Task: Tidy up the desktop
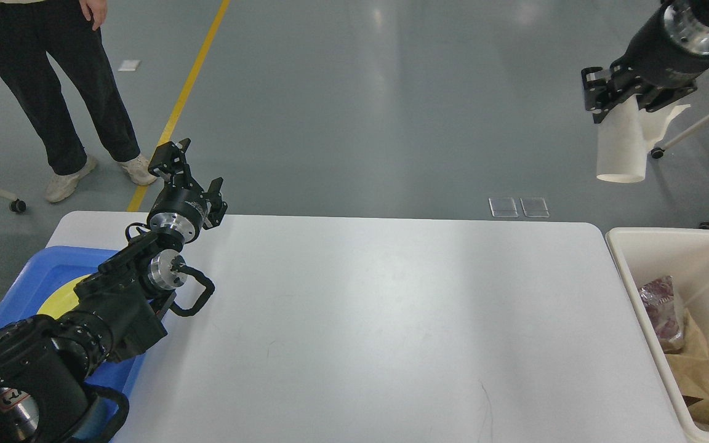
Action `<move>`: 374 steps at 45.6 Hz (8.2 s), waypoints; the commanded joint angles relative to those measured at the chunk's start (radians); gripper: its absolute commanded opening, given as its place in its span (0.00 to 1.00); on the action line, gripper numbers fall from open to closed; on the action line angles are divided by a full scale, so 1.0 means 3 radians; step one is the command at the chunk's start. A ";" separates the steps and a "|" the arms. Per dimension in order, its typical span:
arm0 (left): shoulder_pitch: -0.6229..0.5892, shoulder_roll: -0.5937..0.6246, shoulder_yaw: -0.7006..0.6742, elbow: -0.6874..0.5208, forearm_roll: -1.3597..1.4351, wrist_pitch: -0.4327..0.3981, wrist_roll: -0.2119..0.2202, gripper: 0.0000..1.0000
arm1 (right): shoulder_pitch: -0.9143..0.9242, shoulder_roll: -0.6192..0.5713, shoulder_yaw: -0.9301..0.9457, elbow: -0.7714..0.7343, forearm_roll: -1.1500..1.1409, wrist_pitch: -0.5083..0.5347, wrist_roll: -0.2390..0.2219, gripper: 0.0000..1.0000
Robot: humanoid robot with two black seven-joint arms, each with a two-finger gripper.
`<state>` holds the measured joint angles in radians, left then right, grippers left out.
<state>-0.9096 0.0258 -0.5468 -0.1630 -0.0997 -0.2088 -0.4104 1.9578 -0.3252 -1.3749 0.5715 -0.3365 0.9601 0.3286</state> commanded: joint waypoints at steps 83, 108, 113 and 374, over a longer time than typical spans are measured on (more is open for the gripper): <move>0.0000 -0.0004 0.0002 0.0001 0.0000 0.0001 0.0003 0.96 | -0.3356 -0.1099 0.1689 -0.1123 0.0902 -0.3119 0.0024 1.00; 0.0000 -0.0004 -0.0003 0.0001 0.0000 0.0001 0.0003 0.96 | -0.2569 -0.1529 0.1429 -0.0234 0.0856 -0.2041 0.0029 1.00; 0.0000 0.0001 0.0002 0.0001 0.0000 -0.0005 -0.0002 0.96 | -0.2084 -0.1565 0.1081 0.0022 0.0851 -0.1585 0.0029 1.00; 0.0000 0.0001 0.0002 0.0001 0.0000 0.0001 0.0003 0.96 | -0.3852 0.0854 0.7262 -0.0754 0.0902 -0.2372 -0.0006 1.00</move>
<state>-0.9096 0.0260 -0.5461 -0.1631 -0.0997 -0.2090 -0.4099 0.8056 -0.0496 0.8038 0.3455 -0.0662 0.2480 0.3274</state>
